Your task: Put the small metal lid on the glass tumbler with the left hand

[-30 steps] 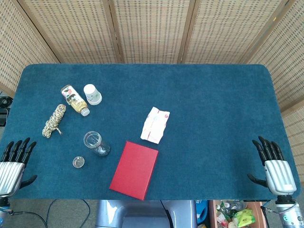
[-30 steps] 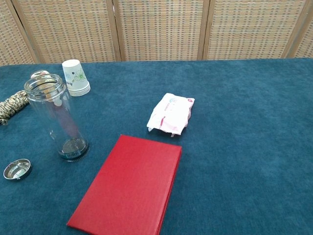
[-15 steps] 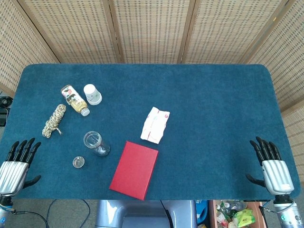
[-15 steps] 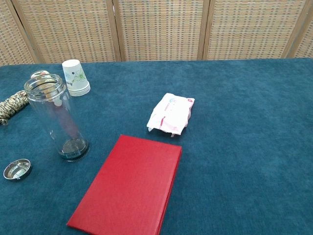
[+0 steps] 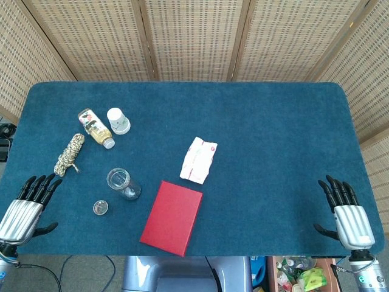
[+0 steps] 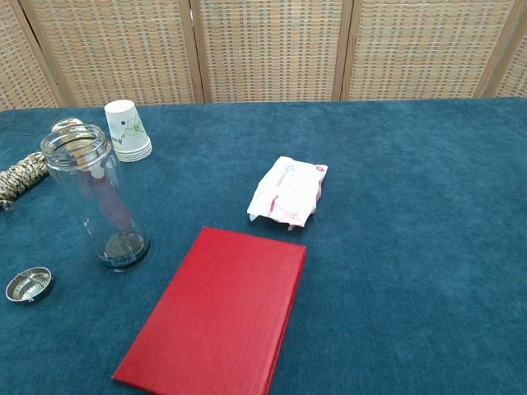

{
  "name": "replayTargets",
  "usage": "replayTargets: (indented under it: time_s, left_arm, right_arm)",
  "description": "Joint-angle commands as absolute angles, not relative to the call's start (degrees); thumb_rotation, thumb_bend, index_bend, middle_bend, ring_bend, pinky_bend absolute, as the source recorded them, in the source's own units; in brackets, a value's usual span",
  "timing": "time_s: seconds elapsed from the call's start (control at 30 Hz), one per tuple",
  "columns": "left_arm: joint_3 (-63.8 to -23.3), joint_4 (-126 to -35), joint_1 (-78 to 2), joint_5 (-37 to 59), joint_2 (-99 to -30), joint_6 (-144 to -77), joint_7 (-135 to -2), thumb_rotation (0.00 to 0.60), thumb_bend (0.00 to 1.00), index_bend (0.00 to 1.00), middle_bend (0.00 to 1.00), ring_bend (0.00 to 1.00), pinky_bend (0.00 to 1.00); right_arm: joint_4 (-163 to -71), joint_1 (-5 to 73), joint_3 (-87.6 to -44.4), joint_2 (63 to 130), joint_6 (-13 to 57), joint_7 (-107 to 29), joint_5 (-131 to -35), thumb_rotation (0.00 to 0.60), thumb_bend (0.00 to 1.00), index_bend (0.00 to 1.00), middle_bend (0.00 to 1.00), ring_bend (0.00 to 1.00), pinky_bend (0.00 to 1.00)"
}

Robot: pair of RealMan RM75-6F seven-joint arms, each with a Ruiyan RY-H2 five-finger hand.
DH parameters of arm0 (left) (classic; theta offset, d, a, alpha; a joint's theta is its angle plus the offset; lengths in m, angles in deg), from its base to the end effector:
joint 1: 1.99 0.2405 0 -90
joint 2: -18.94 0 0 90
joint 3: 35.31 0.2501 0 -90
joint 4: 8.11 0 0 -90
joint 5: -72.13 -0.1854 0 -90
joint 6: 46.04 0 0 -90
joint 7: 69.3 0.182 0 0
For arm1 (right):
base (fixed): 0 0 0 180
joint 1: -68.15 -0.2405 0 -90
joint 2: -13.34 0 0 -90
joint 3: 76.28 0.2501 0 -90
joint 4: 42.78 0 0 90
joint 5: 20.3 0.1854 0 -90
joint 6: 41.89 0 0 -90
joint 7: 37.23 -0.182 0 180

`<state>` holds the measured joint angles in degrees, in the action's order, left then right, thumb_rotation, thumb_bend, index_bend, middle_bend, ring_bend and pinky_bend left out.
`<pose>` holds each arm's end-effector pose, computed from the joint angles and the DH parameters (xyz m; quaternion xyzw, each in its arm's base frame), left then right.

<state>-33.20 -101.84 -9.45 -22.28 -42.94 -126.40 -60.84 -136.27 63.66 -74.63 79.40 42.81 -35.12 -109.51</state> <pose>-0.2755 0.2084 0.1504 -0.7057 -0.3314 -0.3282 0.5333 -0.2839 -0.2098 0.1582 0.6132 -0.3896 0.3942 0.5629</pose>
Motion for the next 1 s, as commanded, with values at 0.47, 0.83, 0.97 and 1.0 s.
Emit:
replayTargets:
  time_s: [0.47, 0.83, 0.97, 1.0]
  left_arm:
    - [-34.08, -101.17, -15.66, -18.48, -43.09, -115.57, -58.98, 0.600, 0.24, 0.30, 0.00, 0.00, 0.00]
    - [-34.74, -100.48, -18.40, -16.68, -46.13, -111.92, -55.21, 0.600, 0.32, 0.39, 0.00, 0.00, 0.00]
    - [-34.72, -100.01, -19.11, -15.91, -47.46, -110.81, -53.81, 0.600, 0.34, 0.40, 0.00, 0.00, 0.00]
    - [-34.70, -99.89, -19.21, -15.79, -47.71, -110.66, -53.54, 0.600, 0.35, 0.40, 0.00, 0.00, 0.00]
  right_arm:
    - [-136.22, 63.56, -74.56, 79.46, 42.58, -35.29, -109.33, 0.600, 0.00, 0.00, 0.00, 0.00, 0.00]
    - [-136.15, 63.47, -74.62, 79.54, 42.30, -35.22, -109.26, 0.600, 0.00, 0.00, 0.00, 0.00, 0.00]
    - [-136.15, 63.47, -74.59, 79.40, 42.32, -35.45, -109.23, 0.600, 0.00, 0.00, 0.00, 0.00, 0.00]
    - [-136.13, 63.49, -74.61, 79.39, 42.31, -35.51, -109.25, 0.600, 0.00, 0.00, 0.00, 0.00, 0.00]
